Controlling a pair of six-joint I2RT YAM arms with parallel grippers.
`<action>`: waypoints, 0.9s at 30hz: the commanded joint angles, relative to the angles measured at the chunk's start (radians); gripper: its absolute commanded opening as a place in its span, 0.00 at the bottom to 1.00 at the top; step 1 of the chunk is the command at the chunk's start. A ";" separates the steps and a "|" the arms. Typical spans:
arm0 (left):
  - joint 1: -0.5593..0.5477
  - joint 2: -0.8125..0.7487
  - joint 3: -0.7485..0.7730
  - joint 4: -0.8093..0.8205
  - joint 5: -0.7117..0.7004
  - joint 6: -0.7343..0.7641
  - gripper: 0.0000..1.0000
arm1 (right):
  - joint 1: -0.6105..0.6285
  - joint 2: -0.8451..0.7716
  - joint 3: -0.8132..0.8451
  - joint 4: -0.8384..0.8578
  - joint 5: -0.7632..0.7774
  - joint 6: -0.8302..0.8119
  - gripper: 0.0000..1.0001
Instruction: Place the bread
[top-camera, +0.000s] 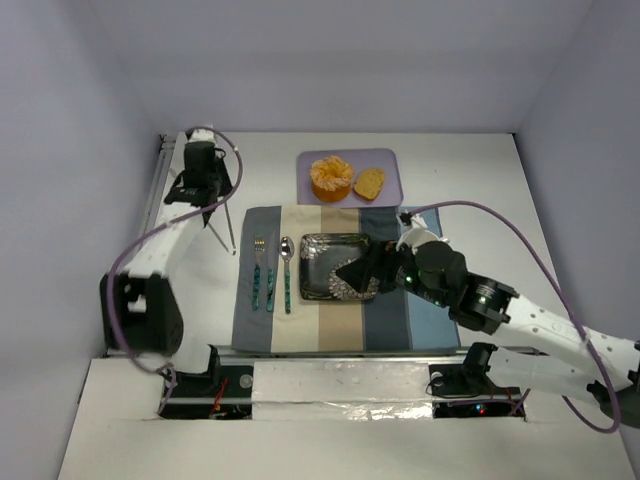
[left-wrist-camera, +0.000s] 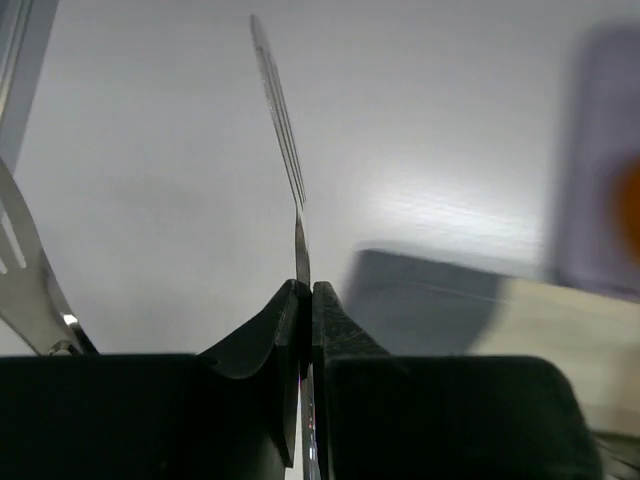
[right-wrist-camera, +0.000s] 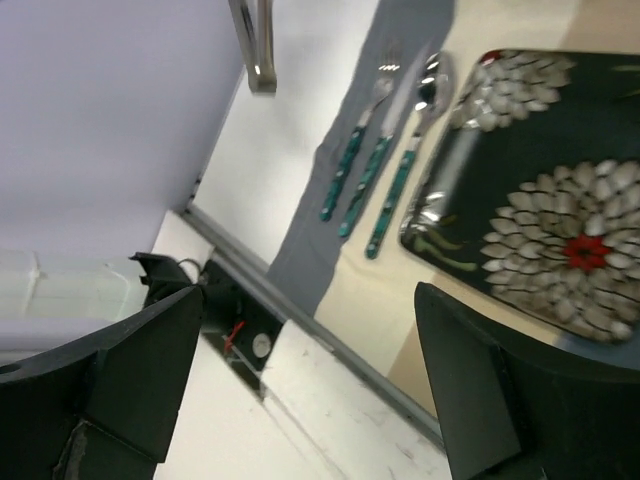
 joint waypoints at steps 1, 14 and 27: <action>-0.026 -0.285 -0.024 0.089 0.265 -0.089 0.00 | 0.000 0.060 0.015 0.192 -0.129 0.023 0.92; -0.055 -0.849 -0.573 0.852 0.924 -0.762 0.00 | 0.000 0.368 0.091 0.570 -0.303 0.121 1.00; -0.095 -0.878 -0.745 1.428 0.966 -1.122 0.00 | 0.000 0.525 0.055 0.875 -0.525 0.179 1.00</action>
